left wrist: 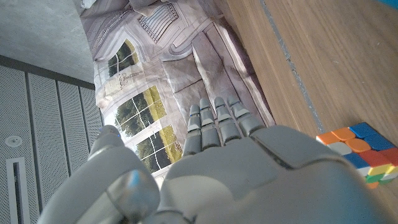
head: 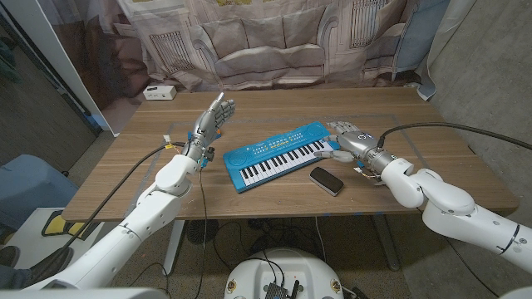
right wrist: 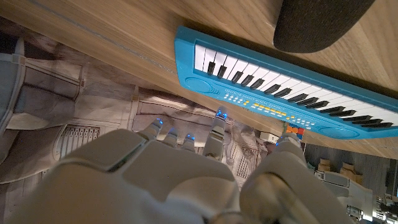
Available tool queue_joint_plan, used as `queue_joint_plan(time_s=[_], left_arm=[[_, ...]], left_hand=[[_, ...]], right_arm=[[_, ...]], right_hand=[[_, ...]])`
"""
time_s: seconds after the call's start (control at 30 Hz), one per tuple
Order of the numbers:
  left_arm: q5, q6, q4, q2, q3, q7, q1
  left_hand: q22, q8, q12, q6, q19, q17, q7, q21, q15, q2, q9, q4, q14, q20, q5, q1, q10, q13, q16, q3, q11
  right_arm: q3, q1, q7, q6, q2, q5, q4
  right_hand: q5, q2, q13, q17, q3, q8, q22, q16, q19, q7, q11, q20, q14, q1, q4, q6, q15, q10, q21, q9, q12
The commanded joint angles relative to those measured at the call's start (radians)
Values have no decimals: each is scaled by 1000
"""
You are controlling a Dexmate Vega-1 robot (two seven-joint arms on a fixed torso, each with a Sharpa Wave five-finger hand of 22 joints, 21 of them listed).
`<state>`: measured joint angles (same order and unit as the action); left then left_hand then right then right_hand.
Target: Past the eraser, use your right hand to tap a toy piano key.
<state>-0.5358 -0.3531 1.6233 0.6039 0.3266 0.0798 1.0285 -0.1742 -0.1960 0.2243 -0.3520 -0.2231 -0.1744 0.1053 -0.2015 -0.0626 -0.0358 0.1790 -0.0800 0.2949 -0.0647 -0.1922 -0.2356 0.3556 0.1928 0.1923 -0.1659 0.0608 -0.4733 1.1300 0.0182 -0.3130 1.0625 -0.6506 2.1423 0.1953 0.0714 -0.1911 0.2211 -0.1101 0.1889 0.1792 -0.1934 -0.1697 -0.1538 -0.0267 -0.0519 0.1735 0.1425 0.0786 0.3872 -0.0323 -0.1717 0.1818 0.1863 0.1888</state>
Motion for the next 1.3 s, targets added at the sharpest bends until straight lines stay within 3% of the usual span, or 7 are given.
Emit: queue_joint_plan(time_s=[0.03, 0.67, 1.3], left_arm=[[0, -9, 3, -3, 0, 4, 7], [5, -27, -20, -27, 8, 10, -5], [8, -13, -6, -19, 12, 8, -3]], left_hand=[[-4, 3, -4, -5, 1, -5, 1, 3, -3, -8, 2, -6, 3, -4, 1, -6, 5, 6, -3, 1, 1], [-4, 1, -3, -13, -1, -5, 1, 3, -4, -11, 2, -7, 11, -4, 0, -7, 14, 6, -1, 0, -6], [-4, 2, -5, -16, -1, -5, 3, 3, -5, -13, 3, -9, 12, -5, 1, -8, 13, 6, -2, -1, -5]], right_arm=[[-29, -26, -36, -11, -8, -12, -5], [-64, -57, -71, -22, -20, -39, -25], [-86, -73, -83, -22, -38, -24, -59]], right_hand=[[-4, 7, -2, 3, -2, -2, 3, -3, -119, -2, 5, 2, 251, -1, -2, -5, -7, -123, 8, 3, 2], [-4, 13, -2, 1, -8, 7, 3, -4, -121, -3, 6, 2, 253, 3, 0, 15, -9, -124, 11, 3, 6], [-4, 16, -2, -1, -12, 13, 3, -6, -122, -7, 4, 1, 252, 5, 3, 34, -9, -120, 14, 3, 10]])
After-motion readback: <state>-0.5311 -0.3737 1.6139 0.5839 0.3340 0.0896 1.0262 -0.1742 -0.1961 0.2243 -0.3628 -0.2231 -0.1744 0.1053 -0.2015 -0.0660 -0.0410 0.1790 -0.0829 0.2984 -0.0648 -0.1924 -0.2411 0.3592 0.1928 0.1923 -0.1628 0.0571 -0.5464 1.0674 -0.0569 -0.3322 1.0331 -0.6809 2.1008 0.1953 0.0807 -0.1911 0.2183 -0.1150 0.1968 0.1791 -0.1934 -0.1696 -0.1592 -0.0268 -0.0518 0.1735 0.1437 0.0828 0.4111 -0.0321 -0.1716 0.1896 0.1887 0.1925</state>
